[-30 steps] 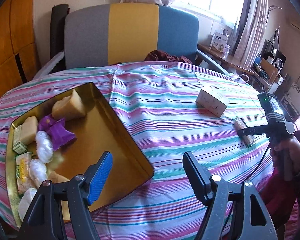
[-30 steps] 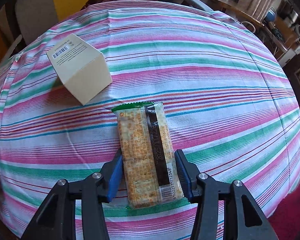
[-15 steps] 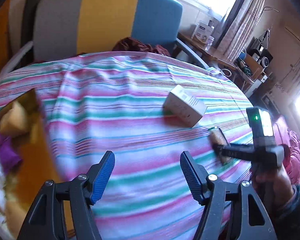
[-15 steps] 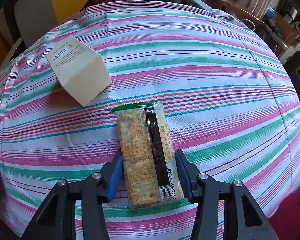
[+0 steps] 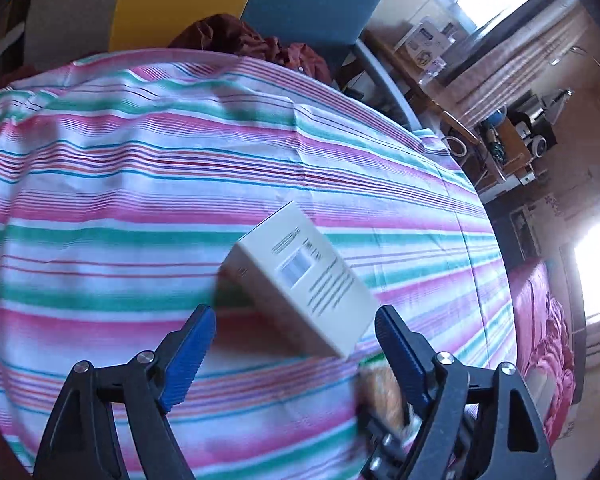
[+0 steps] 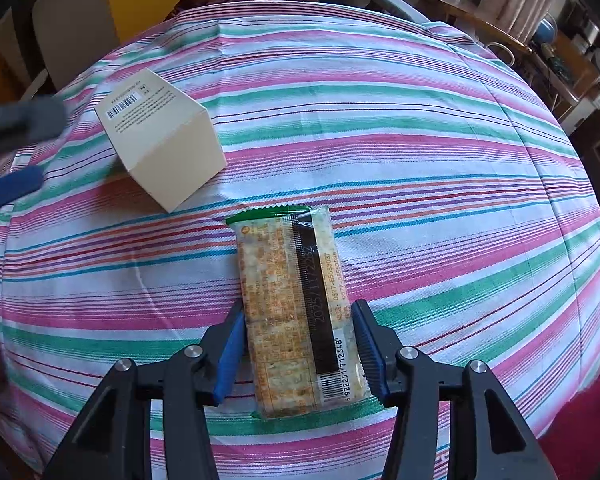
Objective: Organize objects
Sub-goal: 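Grasp the white cardboard box with the left gripper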
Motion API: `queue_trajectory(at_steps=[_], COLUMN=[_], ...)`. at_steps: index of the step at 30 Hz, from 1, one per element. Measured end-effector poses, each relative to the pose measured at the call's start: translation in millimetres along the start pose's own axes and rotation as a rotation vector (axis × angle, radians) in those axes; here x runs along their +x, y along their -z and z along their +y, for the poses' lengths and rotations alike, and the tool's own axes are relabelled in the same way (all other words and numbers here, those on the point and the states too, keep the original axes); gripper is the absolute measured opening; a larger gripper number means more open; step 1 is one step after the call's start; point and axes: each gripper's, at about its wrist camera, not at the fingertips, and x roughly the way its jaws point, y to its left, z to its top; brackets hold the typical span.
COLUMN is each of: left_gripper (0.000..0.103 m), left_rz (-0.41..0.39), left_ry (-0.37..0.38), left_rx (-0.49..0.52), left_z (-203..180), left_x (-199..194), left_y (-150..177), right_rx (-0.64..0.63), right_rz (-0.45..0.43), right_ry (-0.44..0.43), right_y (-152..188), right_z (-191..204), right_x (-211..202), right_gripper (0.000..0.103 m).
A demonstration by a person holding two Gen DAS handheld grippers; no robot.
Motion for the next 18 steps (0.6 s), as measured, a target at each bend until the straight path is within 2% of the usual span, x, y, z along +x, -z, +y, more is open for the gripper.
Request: queue_trajectory(at_steps=[7,9,10,14,16,18], left_gripper=[0.087,0.085,0.079,0.061,0.057,0.056], left_rz=[0.069,0.086,0.087,0.073,0.040,0.034], left_ry=[-0.073,-0.086,-0.099,-0.063,-0.096,-0.099], left_rx=[-0.053,-0.049,-0.045,0.063,0.148,0.194], left_z=[-15.4,-14.0,-10.9,-2.5,-2.9,2.6], left_x=[51.5,57.4,57.2,36.4,21.2,9.7], left_y=[-29.2,-27.9,-24.5,-1.8,10.6,25.1], right_rx=[-0.006,-0.009,-0.009,-0.019,-0.025,-0.028], right_rz=[-0.001,-0.003,-0.003,-0.003,-0.005,-0.007], right_ry=[-0.013,-0.013,-0.015,-0.014,-0.011,-0.009], right_y=[-0.9,-0.1,0.3,1.0,1.8,1.1], right_z=[-6.5,-5.0,-6.9,-3.9,2.0,1.9], right_x=[1.2,0.7,0.9,0.2,0.5,0.9], right_gripper=[0.056,0.056,0.056,0.056,0.056,0.054])
